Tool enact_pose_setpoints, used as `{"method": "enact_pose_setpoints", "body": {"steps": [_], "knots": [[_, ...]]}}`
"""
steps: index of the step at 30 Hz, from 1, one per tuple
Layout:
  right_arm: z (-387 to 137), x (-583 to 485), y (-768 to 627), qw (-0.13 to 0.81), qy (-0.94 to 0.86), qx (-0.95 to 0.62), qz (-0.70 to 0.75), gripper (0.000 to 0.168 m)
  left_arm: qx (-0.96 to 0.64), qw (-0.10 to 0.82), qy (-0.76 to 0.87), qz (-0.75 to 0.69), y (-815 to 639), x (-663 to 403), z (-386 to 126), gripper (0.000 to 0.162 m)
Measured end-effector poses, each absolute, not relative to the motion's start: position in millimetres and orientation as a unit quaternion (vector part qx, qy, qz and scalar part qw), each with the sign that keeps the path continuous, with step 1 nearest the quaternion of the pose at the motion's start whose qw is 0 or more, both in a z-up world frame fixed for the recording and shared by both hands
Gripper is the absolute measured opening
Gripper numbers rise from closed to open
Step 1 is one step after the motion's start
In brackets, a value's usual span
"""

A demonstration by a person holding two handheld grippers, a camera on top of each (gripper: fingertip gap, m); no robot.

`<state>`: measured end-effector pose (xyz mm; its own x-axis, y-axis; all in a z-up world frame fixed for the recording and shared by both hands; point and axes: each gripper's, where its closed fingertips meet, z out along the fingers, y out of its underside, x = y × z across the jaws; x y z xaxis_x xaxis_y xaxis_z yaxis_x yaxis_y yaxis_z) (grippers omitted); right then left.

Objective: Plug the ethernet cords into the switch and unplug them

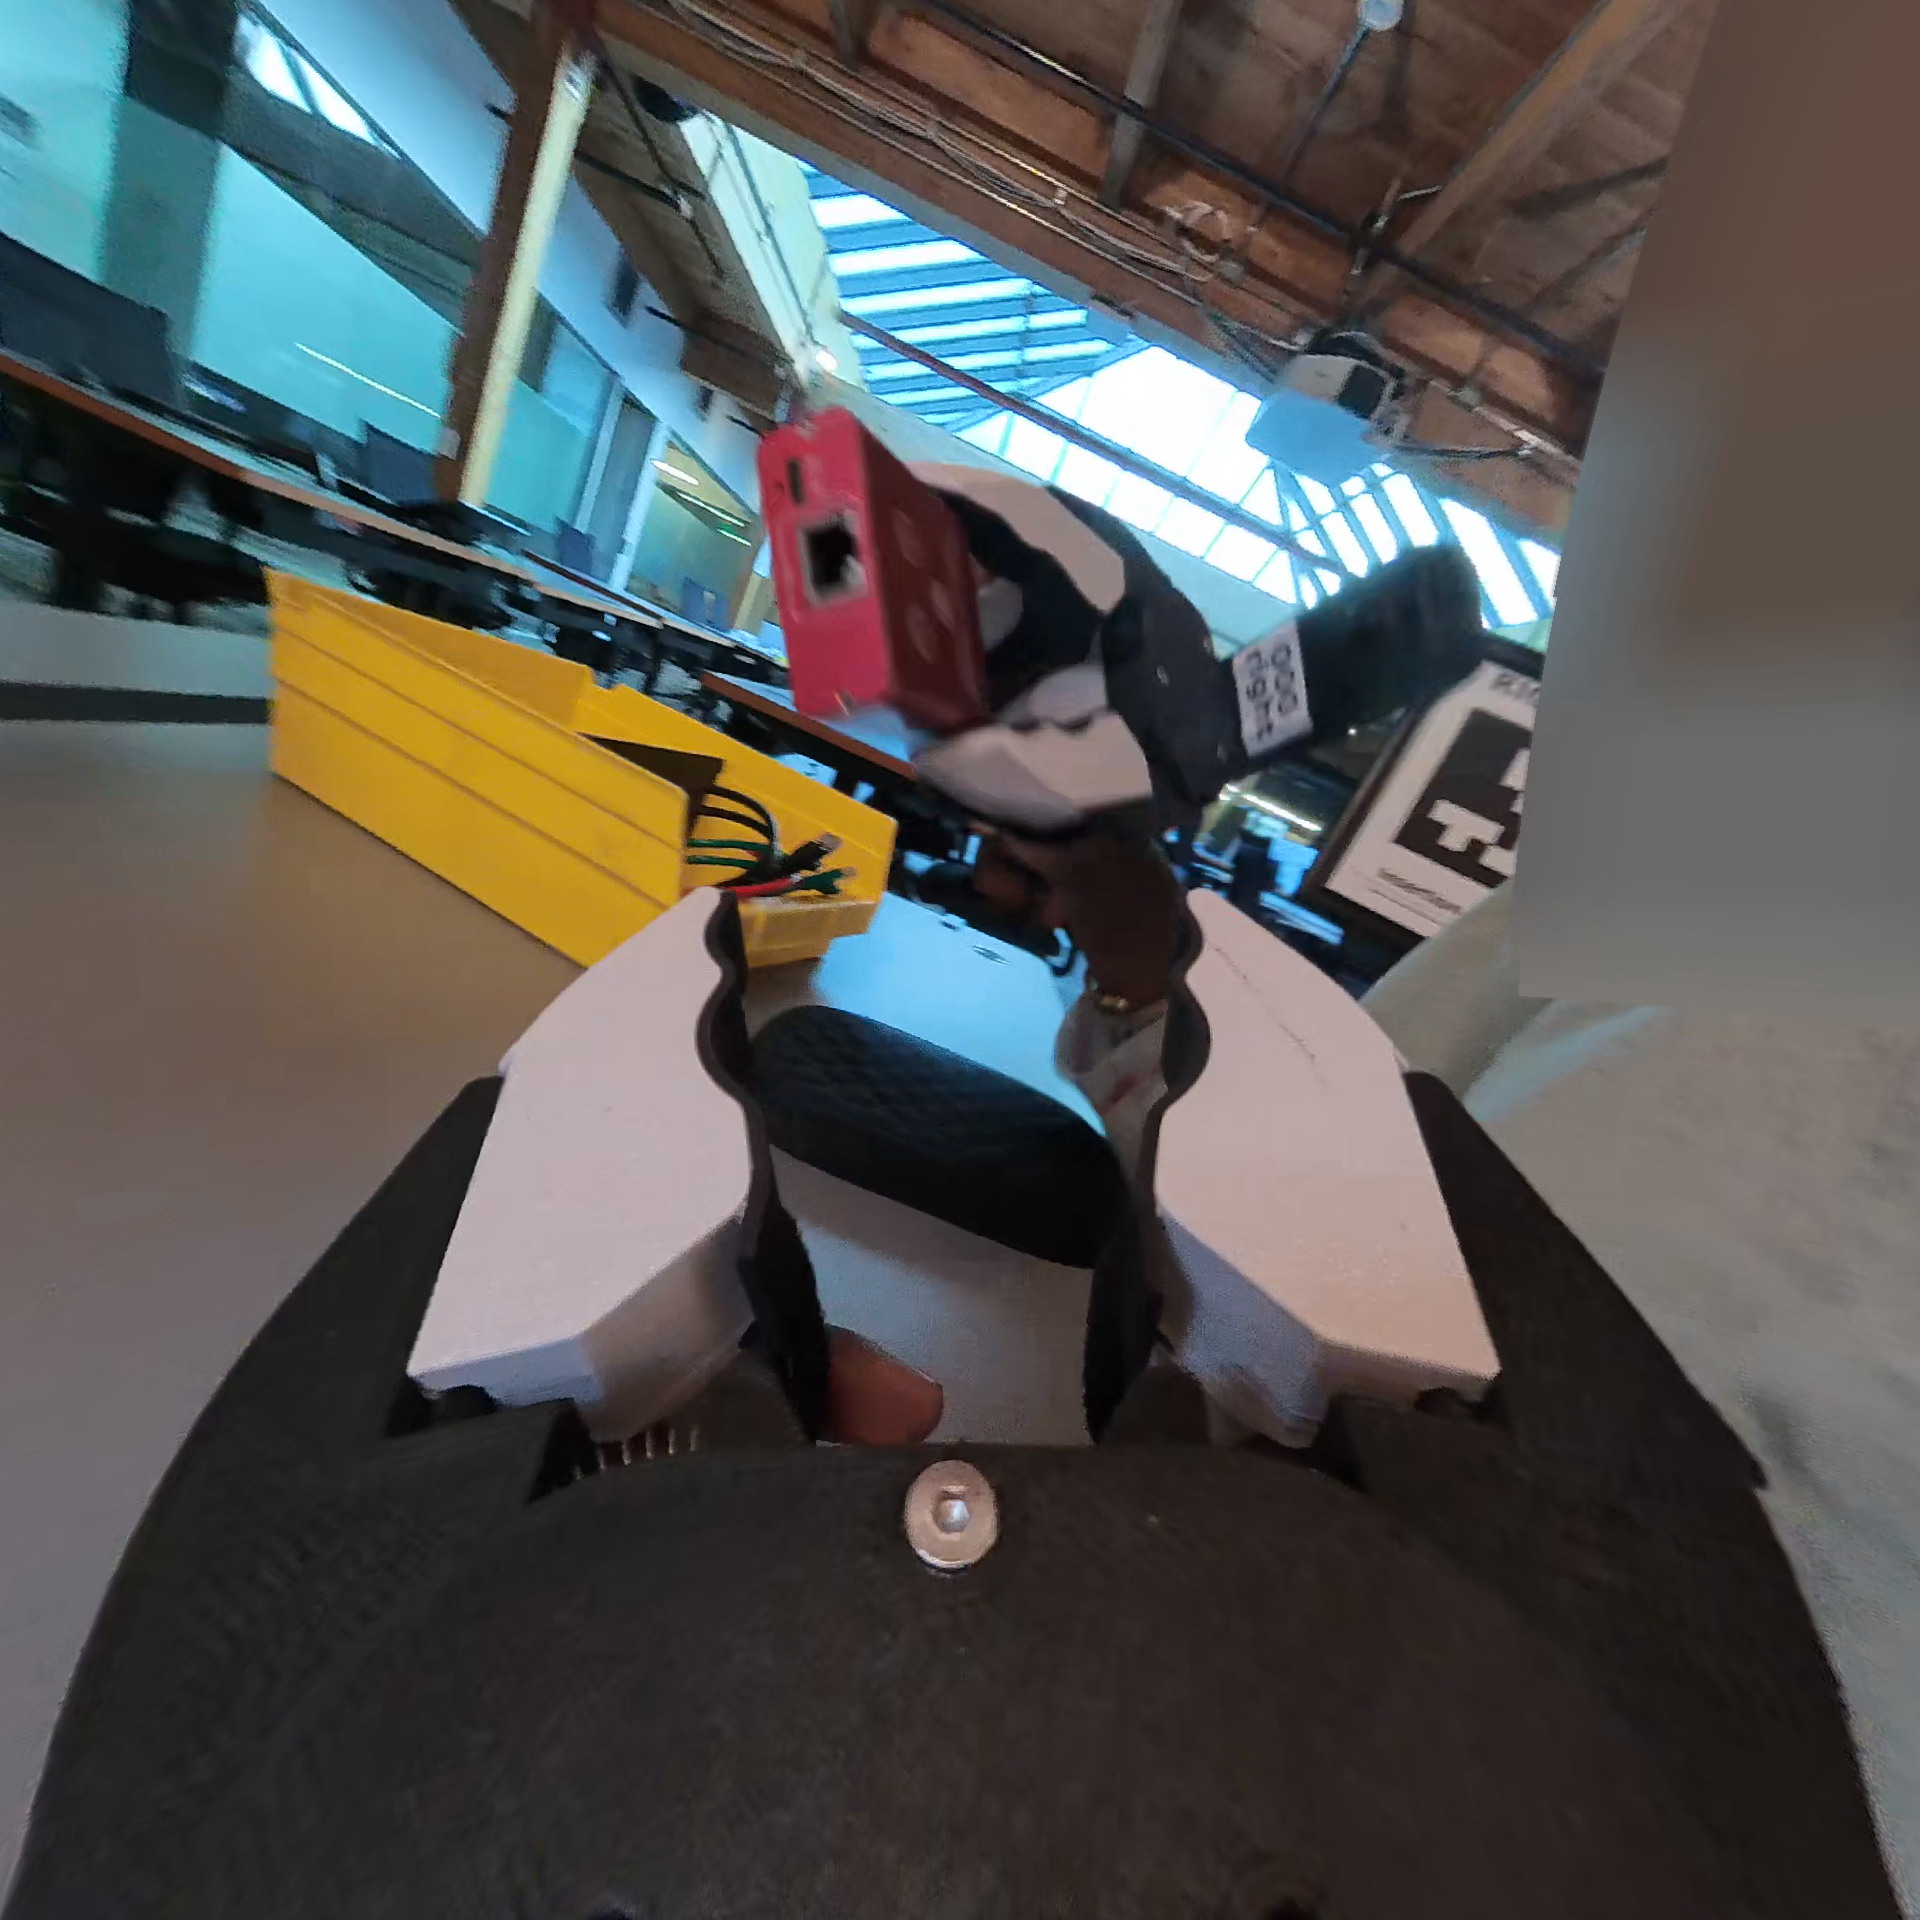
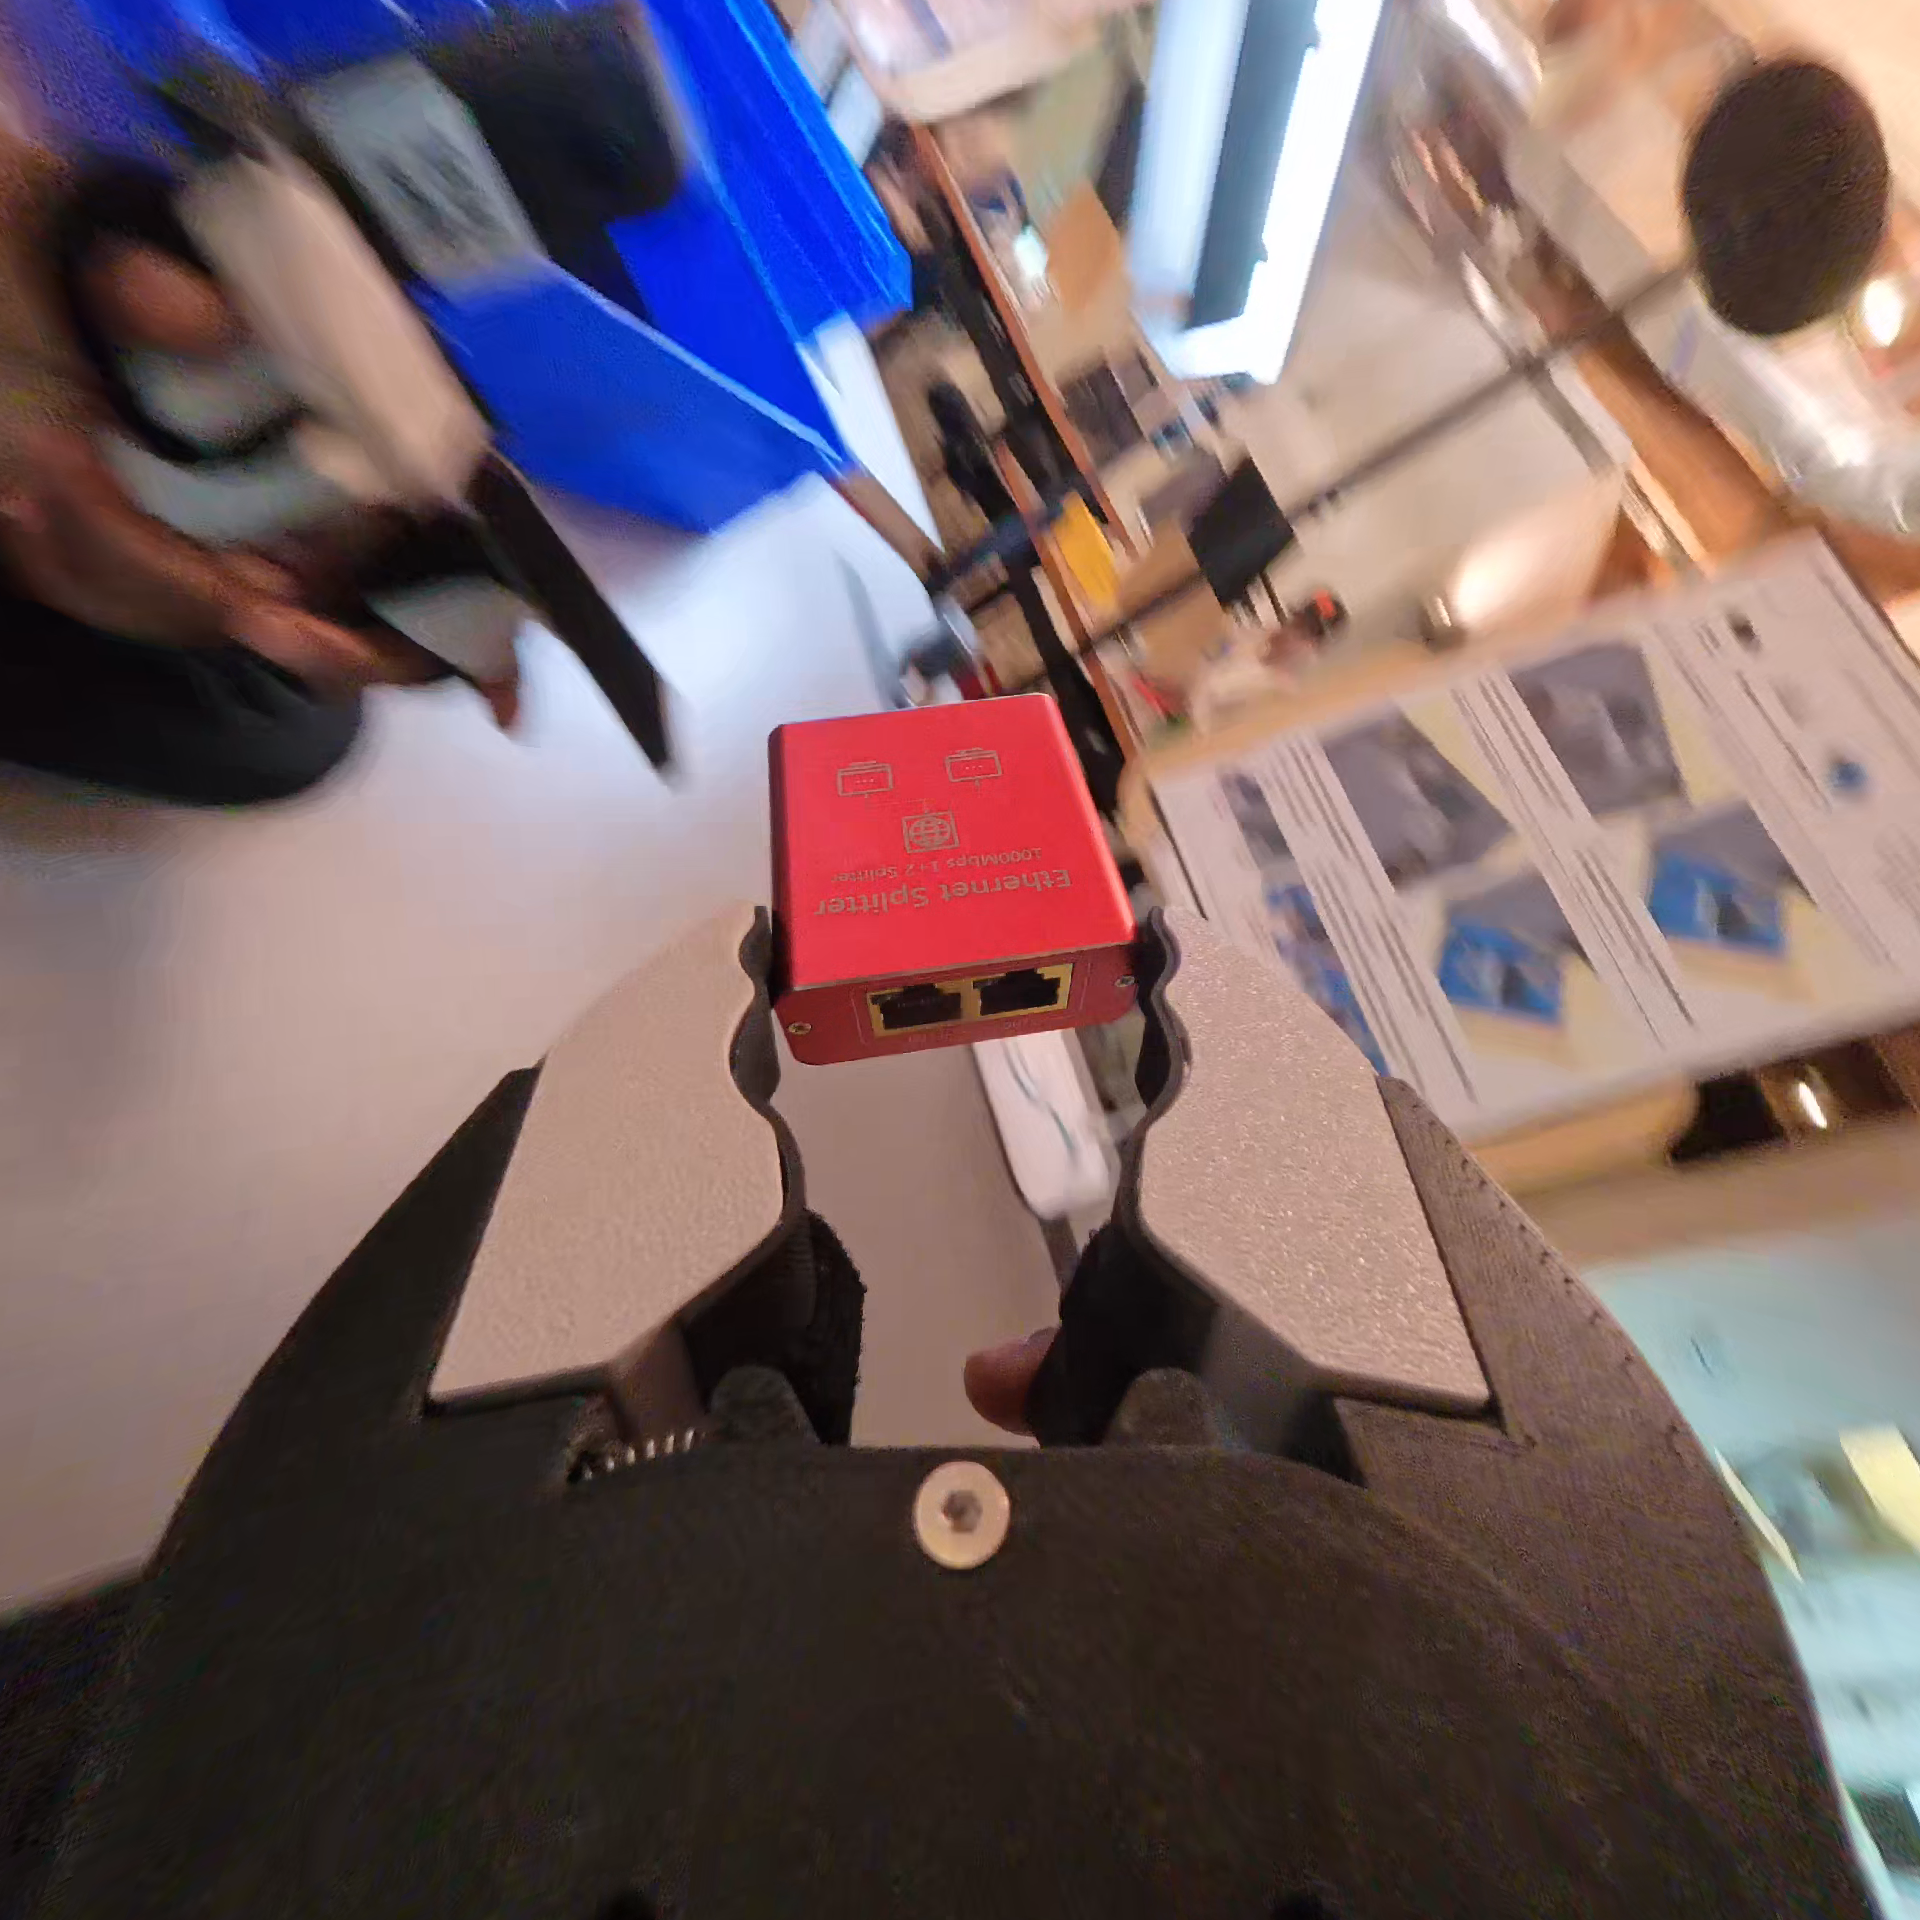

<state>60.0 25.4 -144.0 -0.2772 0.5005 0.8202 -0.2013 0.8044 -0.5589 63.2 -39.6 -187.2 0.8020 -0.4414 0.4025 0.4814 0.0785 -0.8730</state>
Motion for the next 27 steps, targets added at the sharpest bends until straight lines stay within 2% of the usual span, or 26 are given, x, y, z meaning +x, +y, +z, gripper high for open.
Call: {"method": "enact_pose_setpoints", "body": {"steps": [4,7,12,20,27], "knots": [[-120,59,163,0.614,-0.717,-0.267,0.195,0.068,-0.595,0.752,-0.022,-0.284,-41,57,-184,0.076],[-126,66,264,0.581,-0.712,-0.381,0.100,0.068,-0.594,0.750,-0.020,-0.290,-41,58,-184,0.074],[-159,58,360,0.441,-0.733,-0.517,0.030,0.068,-0.602,0.745,-0.013,-0.288,-40,61,-186,0.072],[-252,41,414,0.139,-0.754,-0.641,-0.039,0.068,-0.601,0.746,-0.017,-0.287,-40,59,-186,0.069],[-278,32,424,0.088,-0.737,-0.668,-0.055,0.069,-0.603,0.744,-0.015,-0.288,-39,60,-187,0.069]]}}
